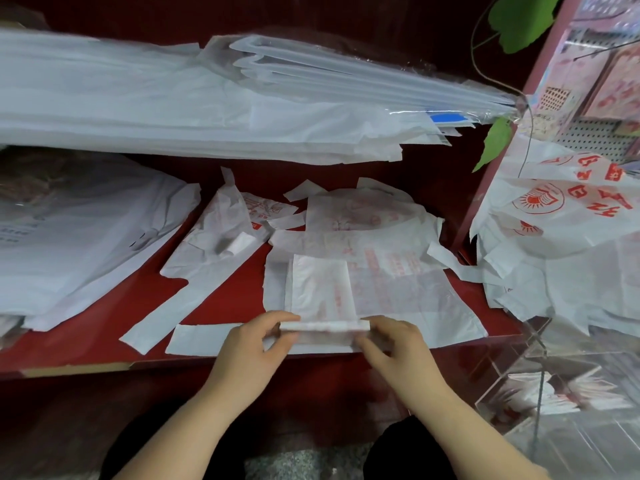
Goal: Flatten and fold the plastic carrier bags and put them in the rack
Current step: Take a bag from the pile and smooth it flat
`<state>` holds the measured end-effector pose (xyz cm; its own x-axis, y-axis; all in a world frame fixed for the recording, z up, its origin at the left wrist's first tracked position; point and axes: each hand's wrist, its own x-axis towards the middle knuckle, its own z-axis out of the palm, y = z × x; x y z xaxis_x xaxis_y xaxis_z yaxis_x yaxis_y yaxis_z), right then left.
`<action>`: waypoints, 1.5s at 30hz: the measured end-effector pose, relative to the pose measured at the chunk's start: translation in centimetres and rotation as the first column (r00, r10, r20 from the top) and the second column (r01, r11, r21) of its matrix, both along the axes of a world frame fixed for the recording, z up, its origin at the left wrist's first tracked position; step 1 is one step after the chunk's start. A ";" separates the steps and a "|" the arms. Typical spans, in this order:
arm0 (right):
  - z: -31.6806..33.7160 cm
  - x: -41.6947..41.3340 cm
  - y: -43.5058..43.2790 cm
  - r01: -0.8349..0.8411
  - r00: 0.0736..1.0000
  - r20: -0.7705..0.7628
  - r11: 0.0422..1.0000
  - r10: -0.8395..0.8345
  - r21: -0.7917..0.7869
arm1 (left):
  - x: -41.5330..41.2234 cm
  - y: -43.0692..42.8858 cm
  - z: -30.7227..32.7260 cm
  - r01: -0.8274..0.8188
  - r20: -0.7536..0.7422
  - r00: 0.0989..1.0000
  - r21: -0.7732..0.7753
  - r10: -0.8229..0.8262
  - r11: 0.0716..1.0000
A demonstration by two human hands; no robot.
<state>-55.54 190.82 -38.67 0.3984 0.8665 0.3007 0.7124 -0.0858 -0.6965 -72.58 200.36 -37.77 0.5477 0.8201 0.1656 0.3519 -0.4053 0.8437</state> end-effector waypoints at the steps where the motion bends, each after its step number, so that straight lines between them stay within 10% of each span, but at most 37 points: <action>1: 0.1 -0.2 0.2 0.021 0.999 -0.030 1.000 -0.020 0.009 | 0.2 0.0 0.1 -0.034 0.017 0.999 -0.018 0.034 0.999; 13: 0.8 -0.2 3.6 0.266 0.962 0.105 0.950 -0.251 -0.167 | 3.1 2.1 0.4 -0.297 -0.148 0.937 0.141 0.317 0.944; 19: 0.9 -0.4 4.1 0.296 0.914 0.341 0.937 -0.221 -0.186 | 3.2 2.7 0.2 -0.163 -0.312 0.908 0.352 0.280 0.922; 27: 0.4 1.7 2.6 -0.232 0.953 0.189 0.971 0.238 -0.053 | 2.6 4.1 -1.6 0.169 -0.225 0.974 0.610 -0.035 0.774; 36: 1.6 2.3 3.4 -0.289 0.870 0.313 0.909 0.380 -0.299 | 1.1 3.6 0.3 0.360 -0.463 0.859 0.241 -0.219 0.901; 45: 2.4 2.8 3.7 -0.308 0.881 0.266 0.901 0.391 -0.304 | 0.6 4.8 1.4 0.284 -0.437 0.884 0.212 -0.169 0.935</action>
